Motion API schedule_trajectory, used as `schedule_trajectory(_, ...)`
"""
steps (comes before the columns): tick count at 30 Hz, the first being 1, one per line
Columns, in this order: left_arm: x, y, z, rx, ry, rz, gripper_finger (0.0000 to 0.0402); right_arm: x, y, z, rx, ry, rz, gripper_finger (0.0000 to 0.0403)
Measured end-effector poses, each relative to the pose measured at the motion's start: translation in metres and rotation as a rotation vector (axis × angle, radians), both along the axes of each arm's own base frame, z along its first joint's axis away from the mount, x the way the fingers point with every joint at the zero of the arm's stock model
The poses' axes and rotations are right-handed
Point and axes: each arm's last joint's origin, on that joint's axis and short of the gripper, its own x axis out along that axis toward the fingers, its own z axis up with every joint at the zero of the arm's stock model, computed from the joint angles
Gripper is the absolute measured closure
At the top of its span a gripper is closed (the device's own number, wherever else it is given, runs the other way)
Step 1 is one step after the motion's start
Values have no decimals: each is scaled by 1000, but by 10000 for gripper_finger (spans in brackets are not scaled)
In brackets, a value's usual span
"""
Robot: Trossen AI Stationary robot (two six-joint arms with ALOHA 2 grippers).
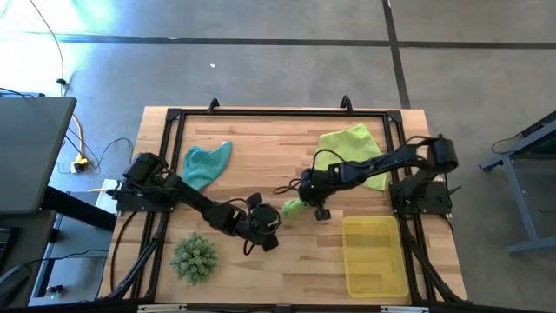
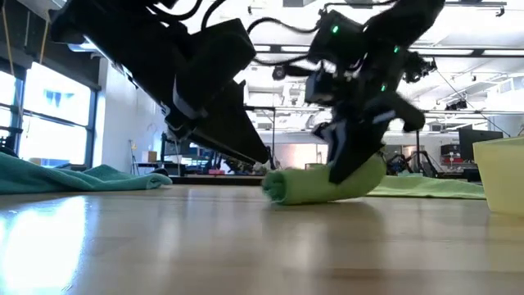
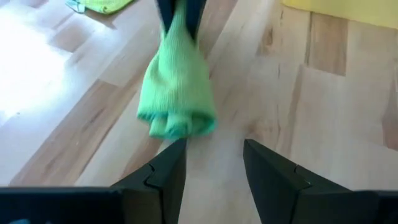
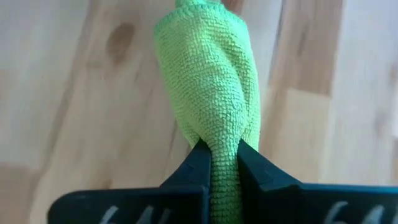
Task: Roll microfiber towels into tight, uniform cylinder then place into a basket
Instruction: Roll the green microfiber cloth, then put the green microfiber cloth into the yellow bin
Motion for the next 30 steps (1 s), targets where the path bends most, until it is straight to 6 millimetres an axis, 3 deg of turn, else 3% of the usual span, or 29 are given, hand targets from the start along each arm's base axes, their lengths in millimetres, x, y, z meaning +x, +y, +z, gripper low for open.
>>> schedule_trajectory(6, 1, 7, -1, 16, 16, 12, 255, -25, 6, 35, 62, 46, -87, 393)
schedule_trajectory(11, 2, 15, -1, 31, 28, 25, 255, -52, 24, 66, 108, 51, -93, 393)
schedule_trajectory(19, 4, 24, 0, 42, 33, 42, 255, -112, 58, 109, 193, 88, -132, 392)
schedule_trajectory(25, 5, 26, 0, 42, 31, 46, 255, -153, 90, 121, 156, 81, -164, 392)
schedule_trajectory(30, 5, 26, 0, 36, 26, 51, 255, -176, 117, 104, 134, 104, -190, 391)
